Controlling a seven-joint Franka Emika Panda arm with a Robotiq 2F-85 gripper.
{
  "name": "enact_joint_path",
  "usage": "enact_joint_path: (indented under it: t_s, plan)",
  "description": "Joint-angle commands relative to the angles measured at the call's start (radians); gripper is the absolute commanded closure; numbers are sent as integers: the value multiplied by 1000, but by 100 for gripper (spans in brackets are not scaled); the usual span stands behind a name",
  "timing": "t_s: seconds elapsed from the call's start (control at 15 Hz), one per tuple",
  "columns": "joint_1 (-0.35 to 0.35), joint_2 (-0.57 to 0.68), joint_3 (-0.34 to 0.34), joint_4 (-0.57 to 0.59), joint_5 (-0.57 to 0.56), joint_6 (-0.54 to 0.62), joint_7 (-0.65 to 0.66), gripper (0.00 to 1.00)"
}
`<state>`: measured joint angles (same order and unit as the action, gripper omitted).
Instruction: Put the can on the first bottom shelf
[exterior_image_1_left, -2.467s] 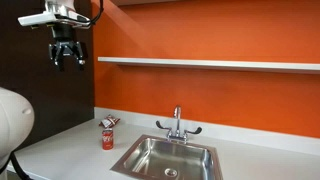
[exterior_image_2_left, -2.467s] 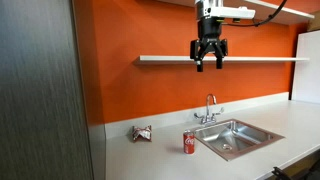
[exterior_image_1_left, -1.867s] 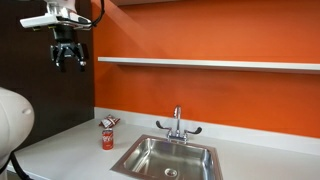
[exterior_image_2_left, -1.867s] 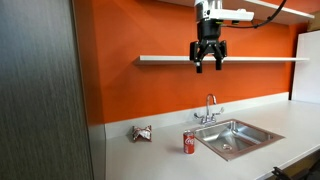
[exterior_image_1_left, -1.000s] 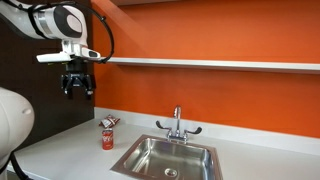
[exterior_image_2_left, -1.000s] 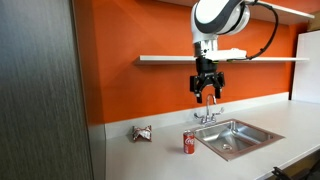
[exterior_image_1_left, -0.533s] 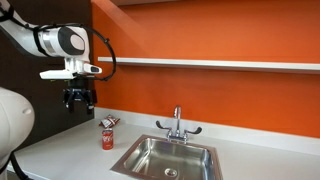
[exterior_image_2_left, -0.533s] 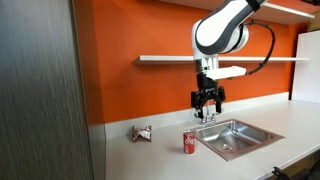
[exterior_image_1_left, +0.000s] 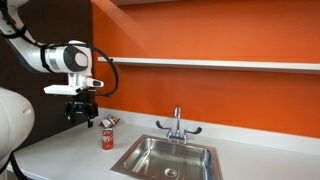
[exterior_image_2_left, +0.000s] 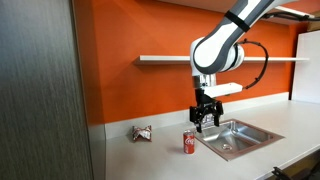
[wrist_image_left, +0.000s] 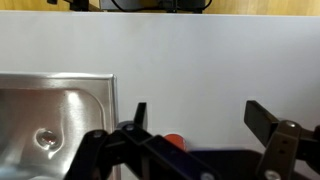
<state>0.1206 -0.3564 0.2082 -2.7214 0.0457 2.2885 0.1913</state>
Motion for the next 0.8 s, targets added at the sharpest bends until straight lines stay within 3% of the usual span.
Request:
enact_joint_path:
  t_s: [0.0, 0.73]
  plan:
    - [1, 91, -9, -8, -11, 96, 7, 0]
    - [-14, 334, -53, 21, -79, 342, 23, 0]
